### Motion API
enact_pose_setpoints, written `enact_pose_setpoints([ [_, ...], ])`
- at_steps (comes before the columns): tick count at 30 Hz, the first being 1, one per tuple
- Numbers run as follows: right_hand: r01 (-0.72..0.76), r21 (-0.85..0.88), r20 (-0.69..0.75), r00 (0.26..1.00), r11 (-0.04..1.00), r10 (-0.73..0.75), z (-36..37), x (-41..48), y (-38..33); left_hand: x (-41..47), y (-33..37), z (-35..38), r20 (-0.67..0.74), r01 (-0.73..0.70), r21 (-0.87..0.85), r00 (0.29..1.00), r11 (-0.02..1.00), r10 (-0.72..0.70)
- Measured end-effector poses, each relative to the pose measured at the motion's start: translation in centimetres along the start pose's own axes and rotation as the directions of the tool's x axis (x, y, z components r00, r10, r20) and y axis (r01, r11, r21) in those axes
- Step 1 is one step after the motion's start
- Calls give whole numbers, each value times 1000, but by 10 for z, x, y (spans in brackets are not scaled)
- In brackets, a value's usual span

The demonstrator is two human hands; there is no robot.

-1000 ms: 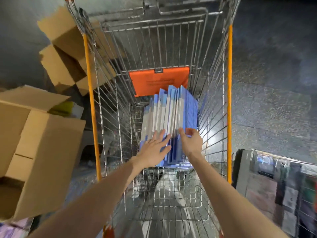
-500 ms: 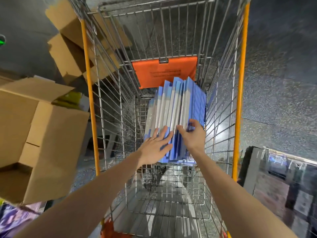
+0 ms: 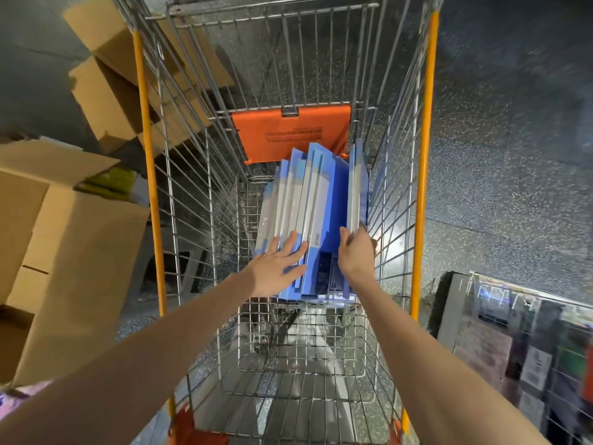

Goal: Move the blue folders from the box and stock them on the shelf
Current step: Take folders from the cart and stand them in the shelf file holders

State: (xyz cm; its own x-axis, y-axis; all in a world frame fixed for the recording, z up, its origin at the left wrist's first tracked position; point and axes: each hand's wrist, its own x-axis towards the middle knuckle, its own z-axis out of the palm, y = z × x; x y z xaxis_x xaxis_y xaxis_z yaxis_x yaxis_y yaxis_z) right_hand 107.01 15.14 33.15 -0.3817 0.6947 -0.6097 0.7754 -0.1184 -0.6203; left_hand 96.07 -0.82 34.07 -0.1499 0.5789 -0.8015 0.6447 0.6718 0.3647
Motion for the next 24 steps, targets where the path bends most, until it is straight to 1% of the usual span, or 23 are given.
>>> enact_pose_setpoints([
  [3,22,-40,-28,999,999,-24,-4,-7,-7,-2,-1,-1,-4,-2,-49,1000,999,2],
  [5,48,-54,-40,998,997,-50,-13,-17,-12,-6,3,-5,-48,-11,-164,999,986,3],
  [7,79,-57,-46,996,995,-82,-22,-30,-16,-15,14,-13,-130,-33,-321,991,947,-9],
  [9,109,-81,-53,992,991,-113,-30,-42,-20,-26,30,-26,-211,-62,-474,977,878,-45],
  [11,126,-105,-61,989,986,-133,-40,-58,-29,-37,45,-40,-250,-104,-596,966,796,-61],
  [13,161,-110,-72,983,981,-169,-46,-78,-39,-44,56,-52,-216,-108,-707,974,699,-68],
  [15,212,-106,-80,972,971,-221,-47,-96,-49,-50,68,-63,-132,-47,-823,985,566,-111],
  [17,267,-116,-70,959,957,-276,-47,-117,-61,-59,80,-71,-94,-23,-879,988,477,-125],
  [18,303,-100,-69,948,948,-310,-48,-134,-70,-70,85,-75,-101,-52,-892,991,450,-87],
  [20,307,-25,-65,949,951,-308,-47,-156,-83,-88,91,-79,-122,-108,-931,992,349,-16],
  [21,286,15,-65,957,958,-284,-47,-165,-88,-99,91,-80,-138,-134,-938,990,319,8],
  [24,235,157,-35,972,959,-232,-42,-205,-105,-142,78,-80,-224,-241,-917,971,319,89],
])
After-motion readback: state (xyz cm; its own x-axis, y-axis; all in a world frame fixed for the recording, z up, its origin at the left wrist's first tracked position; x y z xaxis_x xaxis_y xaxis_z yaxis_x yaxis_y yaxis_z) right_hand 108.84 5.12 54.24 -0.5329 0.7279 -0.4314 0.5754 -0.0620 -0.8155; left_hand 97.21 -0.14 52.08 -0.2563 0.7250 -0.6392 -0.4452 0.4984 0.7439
